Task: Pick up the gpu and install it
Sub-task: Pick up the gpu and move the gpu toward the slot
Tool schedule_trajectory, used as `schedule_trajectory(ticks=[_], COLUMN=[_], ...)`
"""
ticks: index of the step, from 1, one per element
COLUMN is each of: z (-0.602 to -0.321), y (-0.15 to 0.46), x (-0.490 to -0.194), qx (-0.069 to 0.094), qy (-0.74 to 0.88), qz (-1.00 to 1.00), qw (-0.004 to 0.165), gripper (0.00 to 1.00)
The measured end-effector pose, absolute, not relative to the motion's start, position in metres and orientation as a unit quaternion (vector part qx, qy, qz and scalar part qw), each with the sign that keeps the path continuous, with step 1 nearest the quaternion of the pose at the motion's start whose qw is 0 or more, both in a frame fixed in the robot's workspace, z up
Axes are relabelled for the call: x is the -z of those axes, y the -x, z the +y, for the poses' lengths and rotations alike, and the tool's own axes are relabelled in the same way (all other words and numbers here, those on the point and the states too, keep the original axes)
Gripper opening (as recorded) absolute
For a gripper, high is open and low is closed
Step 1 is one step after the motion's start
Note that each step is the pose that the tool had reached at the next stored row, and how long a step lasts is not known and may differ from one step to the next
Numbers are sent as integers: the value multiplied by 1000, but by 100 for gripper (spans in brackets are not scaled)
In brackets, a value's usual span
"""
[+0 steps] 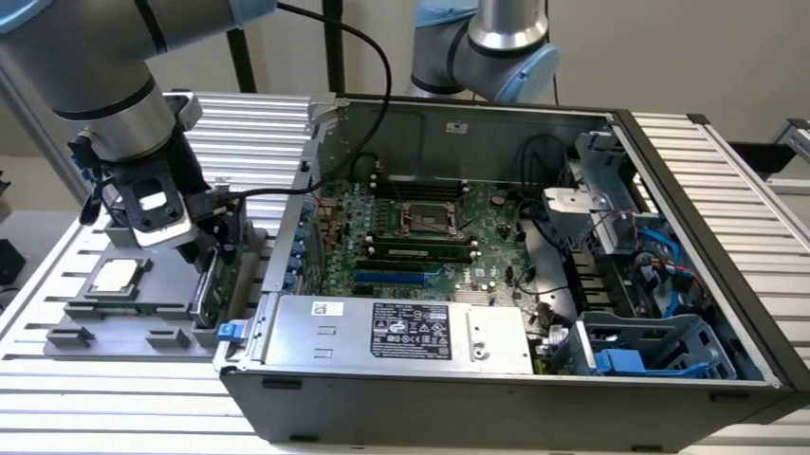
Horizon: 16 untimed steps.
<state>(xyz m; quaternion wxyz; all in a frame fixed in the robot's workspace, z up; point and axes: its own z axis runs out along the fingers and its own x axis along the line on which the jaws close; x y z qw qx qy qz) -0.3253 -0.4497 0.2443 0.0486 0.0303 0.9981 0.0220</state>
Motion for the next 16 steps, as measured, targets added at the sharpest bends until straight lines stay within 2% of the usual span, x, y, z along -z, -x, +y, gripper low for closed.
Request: schedule_trajectory(ticks=[16], z=[-450], y=[321], x=[-239], qx=[-22], qy=[-30], qz=[998], qw=[51], gripper=[100])
